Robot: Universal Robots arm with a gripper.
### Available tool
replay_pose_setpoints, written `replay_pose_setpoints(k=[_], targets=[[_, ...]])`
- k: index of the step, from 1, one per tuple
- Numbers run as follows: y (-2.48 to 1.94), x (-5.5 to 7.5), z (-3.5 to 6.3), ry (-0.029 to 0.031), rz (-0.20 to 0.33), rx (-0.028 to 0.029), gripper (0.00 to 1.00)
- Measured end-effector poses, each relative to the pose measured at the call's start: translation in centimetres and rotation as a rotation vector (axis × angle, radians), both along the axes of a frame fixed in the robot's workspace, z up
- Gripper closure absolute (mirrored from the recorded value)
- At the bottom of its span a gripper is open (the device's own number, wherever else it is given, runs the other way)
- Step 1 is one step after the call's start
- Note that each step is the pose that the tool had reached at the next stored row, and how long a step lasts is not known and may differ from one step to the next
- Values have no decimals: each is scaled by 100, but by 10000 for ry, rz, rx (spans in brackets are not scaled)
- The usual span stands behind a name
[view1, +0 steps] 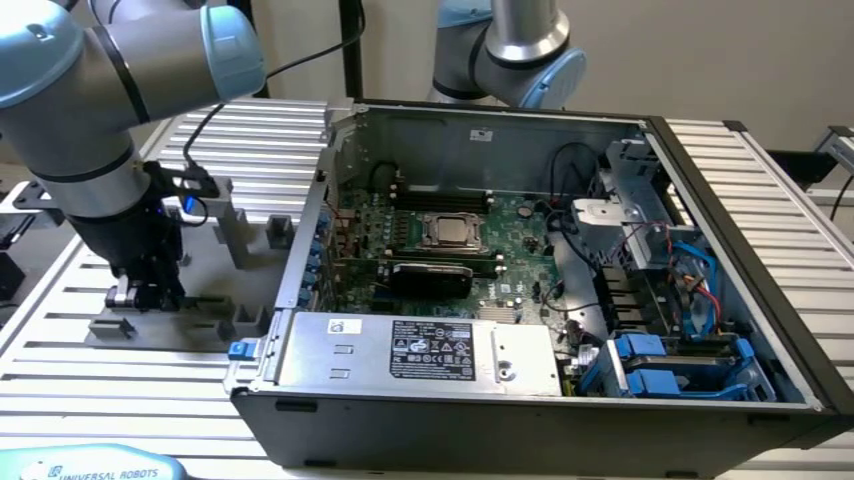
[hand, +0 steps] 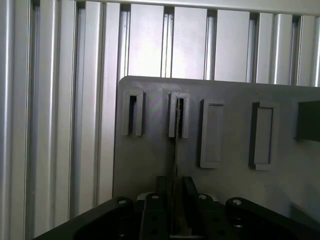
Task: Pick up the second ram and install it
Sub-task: 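Pick up the second ram and move it above second insertion slot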
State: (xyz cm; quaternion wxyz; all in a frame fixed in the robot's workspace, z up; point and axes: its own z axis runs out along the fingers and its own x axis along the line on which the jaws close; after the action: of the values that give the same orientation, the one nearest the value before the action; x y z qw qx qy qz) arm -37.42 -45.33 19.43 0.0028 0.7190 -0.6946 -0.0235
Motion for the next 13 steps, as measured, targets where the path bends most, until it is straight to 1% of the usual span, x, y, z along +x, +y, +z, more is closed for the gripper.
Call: replay_pose_setpoints(k=[8,9,10,11,12,13], targets=[[0,7,-5,0,-1,1,73],[0,8,-5,0,-1,1,75],[0,8,-5,0,-1,0,82],[1,8,-6,-1,0,1,82],[0,8,-6,0,0,0,86],[1,8,-6,0,0,0,86]])
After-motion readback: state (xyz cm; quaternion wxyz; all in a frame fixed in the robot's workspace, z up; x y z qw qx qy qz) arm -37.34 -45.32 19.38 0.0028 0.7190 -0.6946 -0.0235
